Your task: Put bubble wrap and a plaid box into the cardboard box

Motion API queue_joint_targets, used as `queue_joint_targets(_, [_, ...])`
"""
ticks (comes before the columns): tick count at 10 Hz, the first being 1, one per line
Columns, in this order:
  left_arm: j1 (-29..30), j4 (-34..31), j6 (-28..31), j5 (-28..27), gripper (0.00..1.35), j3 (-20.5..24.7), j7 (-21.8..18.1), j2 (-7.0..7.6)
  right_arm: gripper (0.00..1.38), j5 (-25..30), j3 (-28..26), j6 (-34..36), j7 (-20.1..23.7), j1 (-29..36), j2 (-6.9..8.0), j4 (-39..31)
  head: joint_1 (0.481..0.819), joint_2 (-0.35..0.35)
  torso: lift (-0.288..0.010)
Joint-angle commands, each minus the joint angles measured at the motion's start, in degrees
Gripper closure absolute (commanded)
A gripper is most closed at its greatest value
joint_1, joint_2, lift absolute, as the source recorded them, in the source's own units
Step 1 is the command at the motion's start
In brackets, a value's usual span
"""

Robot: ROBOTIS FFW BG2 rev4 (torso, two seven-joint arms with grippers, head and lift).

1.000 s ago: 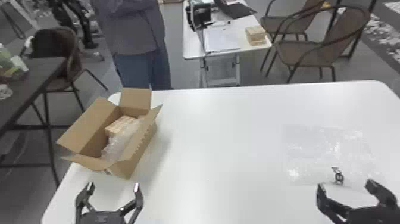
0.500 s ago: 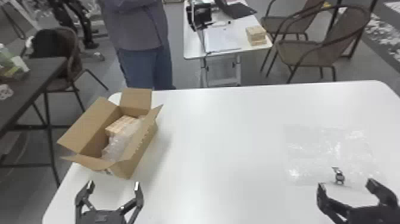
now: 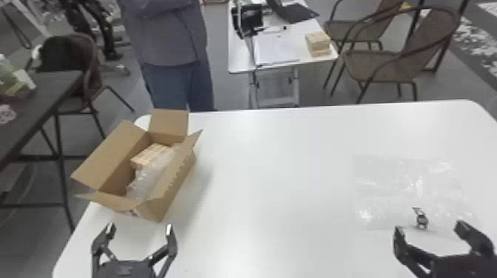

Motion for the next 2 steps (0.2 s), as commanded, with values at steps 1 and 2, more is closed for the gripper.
queue_joint_targets(1, [-0.2, 0.0, -0.1, 0.0, 0.20, 0.0, 0.0, -0.15, 0.20, 0.1, 0.0, 0.0, 0.0, -0.2, 0.01, 0.0, 0.695, 0.163, -0.104])
queue_joint_targets(2, [-0.2, 0.0, -0.3, 0.1, 0.20, 0.0, 0.0, -0.15, 0.20, 0.1, 0.1, -0.1, 0.0, -0.2, 0.01, 0.1, 0.695, 0.162, -0.104])
